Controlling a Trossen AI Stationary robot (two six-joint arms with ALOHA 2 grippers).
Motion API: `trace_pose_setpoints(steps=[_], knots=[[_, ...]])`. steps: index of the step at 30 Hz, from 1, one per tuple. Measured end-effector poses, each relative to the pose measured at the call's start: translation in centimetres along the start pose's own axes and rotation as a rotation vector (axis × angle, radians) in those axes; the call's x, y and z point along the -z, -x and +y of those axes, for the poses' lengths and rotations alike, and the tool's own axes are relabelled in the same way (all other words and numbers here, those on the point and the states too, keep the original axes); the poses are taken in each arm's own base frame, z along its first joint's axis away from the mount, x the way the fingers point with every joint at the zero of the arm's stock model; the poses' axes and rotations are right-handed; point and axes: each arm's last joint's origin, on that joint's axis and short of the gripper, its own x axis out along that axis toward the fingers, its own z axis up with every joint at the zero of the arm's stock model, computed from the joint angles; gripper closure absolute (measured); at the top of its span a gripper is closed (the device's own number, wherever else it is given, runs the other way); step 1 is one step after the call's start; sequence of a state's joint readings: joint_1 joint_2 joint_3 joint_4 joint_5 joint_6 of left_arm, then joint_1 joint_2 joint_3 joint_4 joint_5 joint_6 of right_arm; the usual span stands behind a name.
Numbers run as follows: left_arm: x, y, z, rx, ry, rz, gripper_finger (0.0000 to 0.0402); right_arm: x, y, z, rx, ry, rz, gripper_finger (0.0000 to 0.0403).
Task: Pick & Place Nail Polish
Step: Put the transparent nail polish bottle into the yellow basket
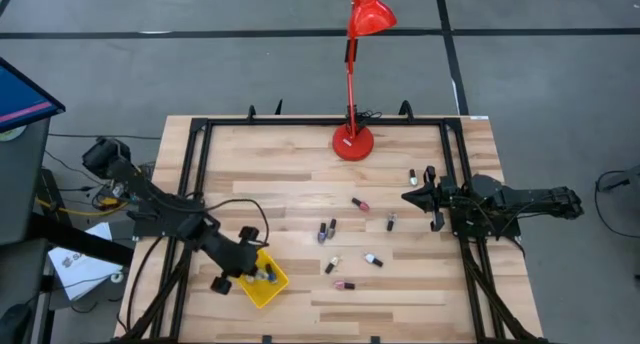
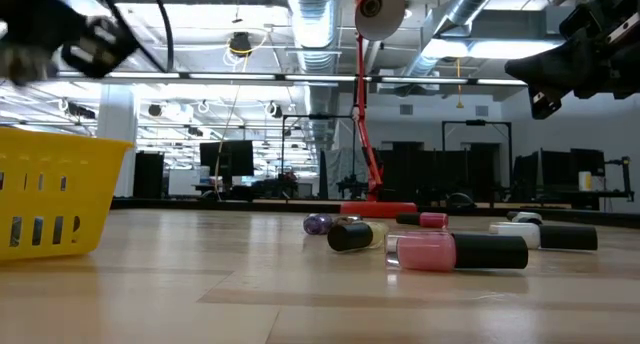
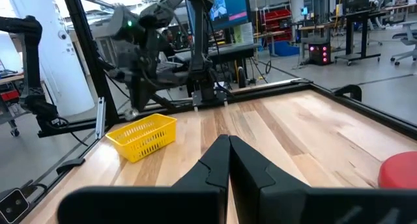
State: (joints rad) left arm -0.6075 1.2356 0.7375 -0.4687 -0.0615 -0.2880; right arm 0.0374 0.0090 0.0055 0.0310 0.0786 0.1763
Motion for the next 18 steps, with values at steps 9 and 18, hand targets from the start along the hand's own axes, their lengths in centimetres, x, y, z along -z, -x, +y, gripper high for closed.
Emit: trace_pose_setpoints(steps=[9, 18], knots=[[1.4, -3.0, 0.5, -0.056, 0.051, 0.153, 0.035, 0.0, 0.0, 0.0, 0.0, 0.0, 0.001, 0.0403], [1.7, -4.5, 1.5, -0.089, 0.045, 0.225, 0.0349, 0.0, 0.0, 0.0, 0.0, 0.0, 0.001, 0.0403]])
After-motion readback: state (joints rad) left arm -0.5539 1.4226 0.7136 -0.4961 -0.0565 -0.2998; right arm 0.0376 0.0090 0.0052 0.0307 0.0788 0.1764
